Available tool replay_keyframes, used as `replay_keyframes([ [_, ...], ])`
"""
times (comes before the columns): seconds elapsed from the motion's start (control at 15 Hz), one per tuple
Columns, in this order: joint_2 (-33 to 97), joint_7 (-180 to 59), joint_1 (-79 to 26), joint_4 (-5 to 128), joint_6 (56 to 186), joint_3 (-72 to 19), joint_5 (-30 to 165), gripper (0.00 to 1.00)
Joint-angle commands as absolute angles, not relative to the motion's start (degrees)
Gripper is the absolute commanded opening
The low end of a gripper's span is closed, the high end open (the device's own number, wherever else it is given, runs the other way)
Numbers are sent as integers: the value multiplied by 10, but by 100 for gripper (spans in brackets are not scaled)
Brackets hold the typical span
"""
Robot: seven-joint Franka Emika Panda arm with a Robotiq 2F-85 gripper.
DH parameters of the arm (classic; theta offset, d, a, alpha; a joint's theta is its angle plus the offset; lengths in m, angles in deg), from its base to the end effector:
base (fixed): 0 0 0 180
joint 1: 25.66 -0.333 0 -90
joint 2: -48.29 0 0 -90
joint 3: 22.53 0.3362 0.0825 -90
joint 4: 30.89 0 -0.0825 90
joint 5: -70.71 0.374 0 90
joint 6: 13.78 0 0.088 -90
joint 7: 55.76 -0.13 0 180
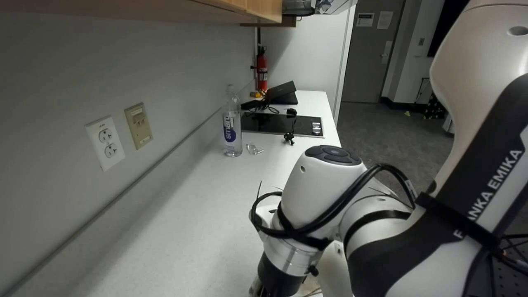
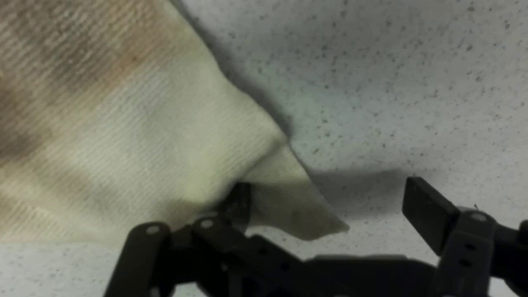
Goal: Unfold the towel
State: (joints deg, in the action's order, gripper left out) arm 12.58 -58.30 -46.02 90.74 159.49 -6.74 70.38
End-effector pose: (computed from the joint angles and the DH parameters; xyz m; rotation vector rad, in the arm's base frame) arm 0.4917 0.3573 0.1569 -2.7857 -0.7388 -0.3394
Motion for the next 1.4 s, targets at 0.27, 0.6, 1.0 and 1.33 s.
replay_keyframes([
  [0.27, 107, -604, -464, 910, 1629, -77, 713, 37],
  [0.6, 118, -611, -462, 912, 1629, -68, 714, 1],
  [1.0, 165, -621, -458, 934, 1594, -66, 725, 0],
  [1.33, 237, -608, -421, 966, 1546, -22, 751, 0],
])
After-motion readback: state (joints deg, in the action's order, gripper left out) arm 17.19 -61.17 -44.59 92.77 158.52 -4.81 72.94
